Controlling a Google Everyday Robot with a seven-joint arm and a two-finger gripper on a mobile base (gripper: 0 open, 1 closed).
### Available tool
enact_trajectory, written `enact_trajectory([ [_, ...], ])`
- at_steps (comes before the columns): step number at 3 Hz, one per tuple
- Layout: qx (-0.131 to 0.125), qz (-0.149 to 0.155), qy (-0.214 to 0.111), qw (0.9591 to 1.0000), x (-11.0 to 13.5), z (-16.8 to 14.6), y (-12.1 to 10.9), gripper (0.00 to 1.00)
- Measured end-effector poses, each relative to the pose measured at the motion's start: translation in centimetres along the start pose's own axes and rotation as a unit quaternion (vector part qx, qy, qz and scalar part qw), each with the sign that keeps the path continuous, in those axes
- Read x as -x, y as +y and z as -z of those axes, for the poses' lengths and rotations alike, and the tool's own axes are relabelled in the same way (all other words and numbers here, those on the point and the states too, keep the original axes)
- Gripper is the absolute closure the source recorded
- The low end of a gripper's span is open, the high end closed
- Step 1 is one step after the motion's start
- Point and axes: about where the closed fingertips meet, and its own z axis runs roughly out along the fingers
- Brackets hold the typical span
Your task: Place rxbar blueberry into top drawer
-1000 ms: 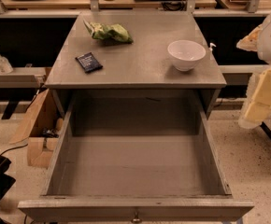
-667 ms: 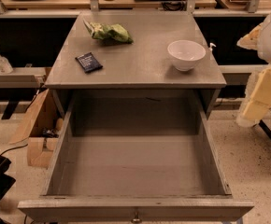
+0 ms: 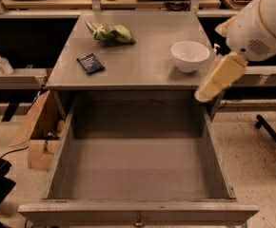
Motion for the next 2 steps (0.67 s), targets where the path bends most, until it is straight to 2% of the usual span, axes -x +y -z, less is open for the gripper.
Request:
enact_trajectory([
  [1, -0.036, -0.046, -0.089, 0.9943, 4.9, -2.9, -4.5, 0.00],
  [2, -0.066, -0.107, -0.168, 0.9778, 11.6, -4.6, -8.3, 0.00],
])
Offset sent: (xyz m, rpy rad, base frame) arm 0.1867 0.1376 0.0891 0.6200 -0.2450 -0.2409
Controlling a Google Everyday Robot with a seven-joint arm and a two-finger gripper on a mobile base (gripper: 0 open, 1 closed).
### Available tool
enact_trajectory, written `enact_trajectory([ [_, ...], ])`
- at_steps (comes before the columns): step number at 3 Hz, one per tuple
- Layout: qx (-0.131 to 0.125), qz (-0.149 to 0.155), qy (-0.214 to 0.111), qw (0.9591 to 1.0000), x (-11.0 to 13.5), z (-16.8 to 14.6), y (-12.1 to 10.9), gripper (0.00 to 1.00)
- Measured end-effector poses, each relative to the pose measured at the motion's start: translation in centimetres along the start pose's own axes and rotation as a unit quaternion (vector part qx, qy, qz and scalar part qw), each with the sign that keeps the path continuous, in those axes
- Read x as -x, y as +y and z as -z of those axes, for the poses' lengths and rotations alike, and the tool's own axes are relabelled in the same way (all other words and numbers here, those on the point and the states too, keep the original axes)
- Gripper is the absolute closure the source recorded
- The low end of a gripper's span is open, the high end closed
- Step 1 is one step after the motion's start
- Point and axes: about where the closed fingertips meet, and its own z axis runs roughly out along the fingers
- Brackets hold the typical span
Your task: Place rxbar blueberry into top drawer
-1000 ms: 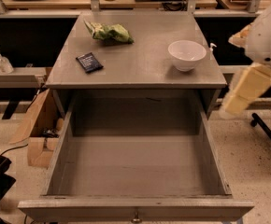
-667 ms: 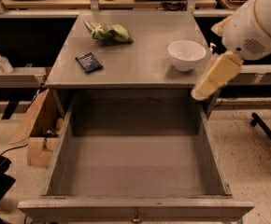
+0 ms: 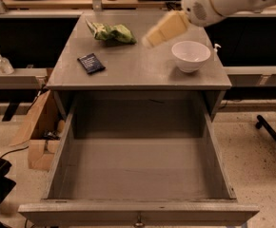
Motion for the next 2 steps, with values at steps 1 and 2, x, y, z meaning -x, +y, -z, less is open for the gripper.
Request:
enact_trajectory([
  [1, -0.010, -0.027, -0.018, 0.9994, 1.30, -0.31, -0.37, 0.00],
  [2, -0.001, -0.021, -0.024, 0.9995, 1.52, -1.08, 0.09, 0.00],
])
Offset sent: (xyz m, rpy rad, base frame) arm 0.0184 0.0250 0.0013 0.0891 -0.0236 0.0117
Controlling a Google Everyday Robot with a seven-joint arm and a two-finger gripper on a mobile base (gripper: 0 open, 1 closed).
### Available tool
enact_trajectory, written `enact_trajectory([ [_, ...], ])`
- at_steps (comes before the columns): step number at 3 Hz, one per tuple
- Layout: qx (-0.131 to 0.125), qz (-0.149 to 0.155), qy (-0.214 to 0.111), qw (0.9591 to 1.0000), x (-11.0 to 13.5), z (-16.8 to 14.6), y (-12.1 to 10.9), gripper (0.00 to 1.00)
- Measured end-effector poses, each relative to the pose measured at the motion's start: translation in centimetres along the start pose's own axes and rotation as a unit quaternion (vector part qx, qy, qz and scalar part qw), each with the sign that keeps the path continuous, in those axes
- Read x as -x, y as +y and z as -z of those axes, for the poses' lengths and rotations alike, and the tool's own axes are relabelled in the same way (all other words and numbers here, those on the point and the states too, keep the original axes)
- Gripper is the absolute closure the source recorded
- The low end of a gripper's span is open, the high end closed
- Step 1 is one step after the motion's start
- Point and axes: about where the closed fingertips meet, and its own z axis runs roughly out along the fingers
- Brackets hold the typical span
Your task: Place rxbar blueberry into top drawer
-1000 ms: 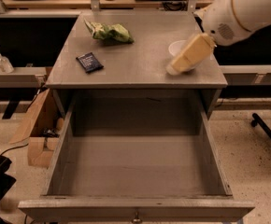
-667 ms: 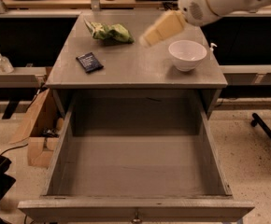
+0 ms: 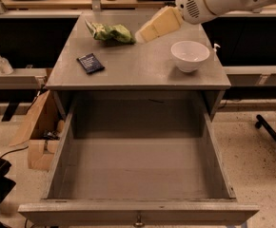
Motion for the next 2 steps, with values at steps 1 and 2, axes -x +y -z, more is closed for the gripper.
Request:
enact_trajectory([
  [1, 0.010, -0.006, 0.003, 0.9999, 0.0, -4.7, 0.6, 0.00],
  [2, 0.029, -0.019, 0.063, 0.9974, -0.5, -13.8, 1.3, 0.00],
])
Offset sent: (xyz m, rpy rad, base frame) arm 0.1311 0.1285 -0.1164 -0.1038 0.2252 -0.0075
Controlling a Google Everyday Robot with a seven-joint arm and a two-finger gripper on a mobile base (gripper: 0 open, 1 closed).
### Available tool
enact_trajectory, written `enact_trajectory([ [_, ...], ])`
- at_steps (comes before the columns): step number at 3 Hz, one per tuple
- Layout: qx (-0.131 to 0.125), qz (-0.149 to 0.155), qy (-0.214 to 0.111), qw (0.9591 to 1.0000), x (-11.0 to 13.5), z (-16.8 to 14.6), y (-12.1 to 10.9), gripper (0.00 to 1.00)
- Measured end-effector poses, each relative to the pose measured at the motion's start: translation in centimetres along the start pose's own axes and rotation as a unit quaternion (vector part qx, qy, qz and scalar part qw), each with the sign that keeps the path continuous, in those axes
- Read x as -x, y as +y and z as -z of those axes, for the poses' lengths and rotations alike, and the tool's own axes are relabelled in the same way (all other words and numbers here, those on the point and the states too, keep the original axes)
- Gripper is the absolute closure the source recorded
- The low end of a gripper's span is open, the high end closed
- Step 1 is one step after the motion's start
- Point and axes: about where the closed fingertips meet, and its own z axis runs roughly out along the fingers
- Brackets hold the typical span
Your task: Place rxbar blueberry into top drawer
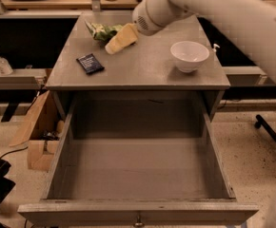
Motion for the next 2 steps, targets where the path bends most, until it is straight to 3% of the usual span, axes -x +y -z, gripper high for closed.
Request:
enact_trajectory([
  [1, 0.007, -0.024, 0.044, 0.9987, 0.4, -5.3, 0.9, 0.00],
  [2, 0.021, -0.060, 0.079, 0.9949, 0.0, -8.8, 3.2, 0.00],
])
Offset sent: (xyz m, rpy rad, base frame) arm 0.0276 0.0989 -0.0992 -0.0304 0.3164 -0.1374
